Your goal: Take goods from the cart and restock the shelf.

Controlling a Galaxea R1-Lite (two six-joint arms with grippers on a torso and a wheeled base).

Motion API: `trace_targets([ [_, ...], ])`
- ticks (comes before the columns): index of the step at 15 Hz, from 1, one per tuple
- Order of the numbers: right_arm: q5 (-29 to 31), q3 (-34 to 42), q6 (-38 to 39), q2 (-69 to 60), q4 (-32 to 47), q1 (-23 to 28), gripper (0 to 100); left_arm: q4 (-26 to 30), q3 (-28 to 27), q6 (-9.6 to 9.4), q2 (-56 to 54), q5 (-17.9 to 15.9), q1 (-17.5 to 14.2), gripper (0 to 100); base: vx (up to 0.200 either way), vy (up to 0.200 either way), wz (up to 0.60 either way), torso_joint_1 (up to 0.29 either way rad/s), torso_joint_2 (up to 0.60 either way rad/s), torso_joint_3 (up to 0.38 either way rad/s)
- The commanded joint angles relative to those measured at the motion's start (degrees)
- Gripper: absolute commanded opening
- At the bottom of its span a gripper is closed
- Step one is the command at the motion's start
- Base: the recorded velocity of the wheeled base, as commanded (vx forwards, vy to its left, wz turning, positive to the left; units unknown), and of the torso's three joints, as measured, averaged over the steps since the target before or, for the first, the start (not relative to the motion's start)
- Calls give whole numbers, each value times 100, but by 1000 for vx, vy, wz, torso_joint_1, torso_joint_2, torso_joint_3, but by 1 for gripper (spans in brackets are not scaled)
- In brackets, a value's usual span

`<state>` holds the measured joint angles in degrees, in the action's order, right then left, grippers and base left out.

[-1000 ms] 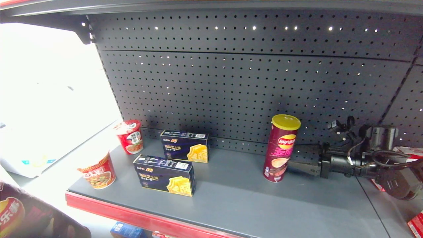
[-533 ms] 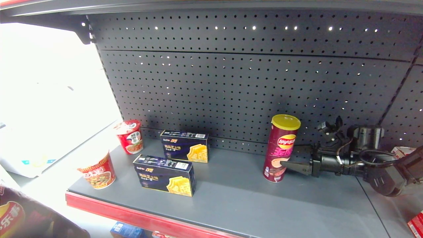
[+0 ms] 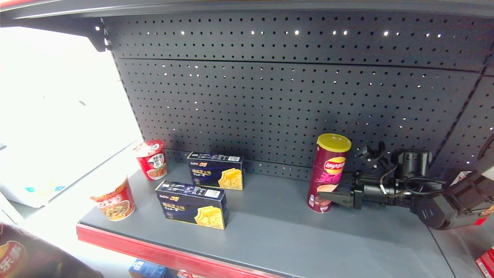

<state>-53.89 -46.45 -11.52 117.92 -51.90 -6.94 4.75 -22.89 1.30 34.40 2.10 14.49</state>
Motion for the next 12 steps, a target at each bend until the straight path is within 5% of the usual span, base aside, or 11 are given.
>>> trace_targets([
  [1, 2, -84, 1, 152, -14, -27, 100, -1, 4, 1, -30, 1, 1, 0, 0, 0, 0, 0, 0, 0],
  [4, 2, -145, 1, 240, -84, -89, 100, -1, 4, 1, -30, 1, 1, 0, 0, 0, 0, 0, 0, 0],
  [5, 28, -145, 18, 267, -137, -97, 0, -1, 4, 1, -30, 1, 1, 0, 0, 0, 0, 0, 0, 0],
  [12, 213, 66, 18, -111, -154, -141, 0, -10, 206, 10, -109, 10, 1, 0, 0, 0, 0, 0, 0, 0],
])
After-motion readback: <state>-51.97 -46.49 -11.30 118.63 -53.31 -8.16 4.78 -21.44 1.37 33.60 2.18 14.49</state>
